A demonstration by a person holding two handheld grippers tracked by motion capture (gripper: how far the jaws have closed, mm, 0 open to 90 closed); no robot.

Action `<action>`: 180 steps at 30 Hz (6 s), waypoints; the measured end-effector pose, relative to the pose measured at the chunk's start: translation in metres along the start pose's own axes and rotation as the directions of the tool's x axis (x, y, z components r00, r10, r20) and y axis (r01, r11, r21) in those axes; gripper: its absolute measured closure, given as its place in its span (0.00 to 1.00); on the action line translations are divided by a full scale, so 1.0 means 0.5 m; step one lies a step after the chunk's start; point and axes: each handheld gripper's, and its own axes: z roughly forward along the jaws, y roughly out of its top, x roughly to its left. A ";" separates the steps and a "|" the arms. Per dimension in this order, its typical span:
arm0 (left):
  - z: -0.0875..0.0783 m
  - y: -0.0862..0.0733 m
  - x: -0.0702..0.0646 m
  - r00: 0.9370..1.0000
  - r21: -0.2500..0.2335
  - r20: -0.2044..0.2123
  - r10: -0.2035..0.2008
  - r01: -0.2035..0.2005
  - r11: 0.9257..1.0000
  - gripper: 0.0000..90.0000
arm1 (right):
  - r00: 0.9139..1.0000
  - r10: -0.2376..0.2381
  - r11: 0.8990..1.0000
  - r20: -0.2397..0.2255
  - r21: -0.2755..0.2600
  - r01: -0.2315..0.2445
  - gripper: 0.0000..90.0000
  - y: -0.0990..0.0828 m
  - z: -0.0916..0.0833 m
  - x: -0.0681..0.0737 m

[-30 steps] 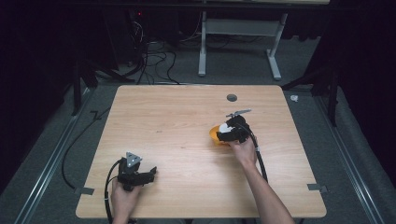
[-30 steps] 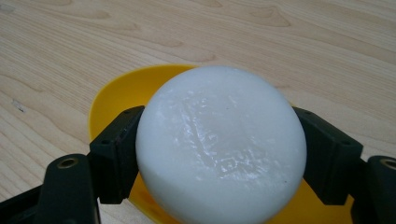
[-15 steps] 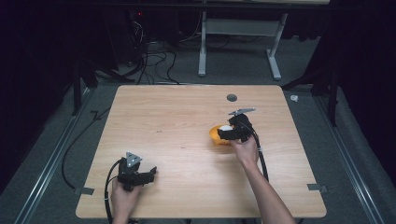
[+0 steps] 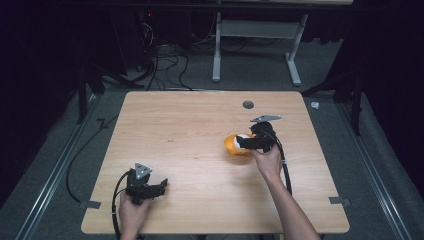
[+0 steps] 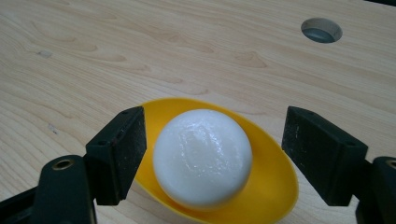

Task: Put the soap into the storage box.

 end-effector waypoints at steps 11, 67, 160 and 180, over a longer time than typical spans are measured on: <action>0.000 0.000 0.000 1.000 0.001 0.001 0.000 0.000 1.000 0.16 | 1.000 0.015 1.000 -0.001 -0.026 -0.015 0.26 -0.007 -0.024 -0.015; 0.000 0.000 0.000 1.000 0.000 0.001 0.003 -0.003 1.000 0.16 | 0.998 0.066 0.985 0.007 -0.158 -0.064 0.30 -0.062 -0.162 -0.071; -0.001 -0.001 -0.001 1.000 0.000 0.001 0.003 -0.003 1.000 0.16 | 0.991 0.129 0.983 0.022 -0.138 -0.125 0.30 -0.256 -0.210 -0.069; -0.001 -0.001 -0.001 1.000 0.000 0.002 0.002 -0.002 1.000 0.16 | 0.993 0.118 0.988 0.019 -0.105 -0.116 0.31 -0.276 -0.175 -0.051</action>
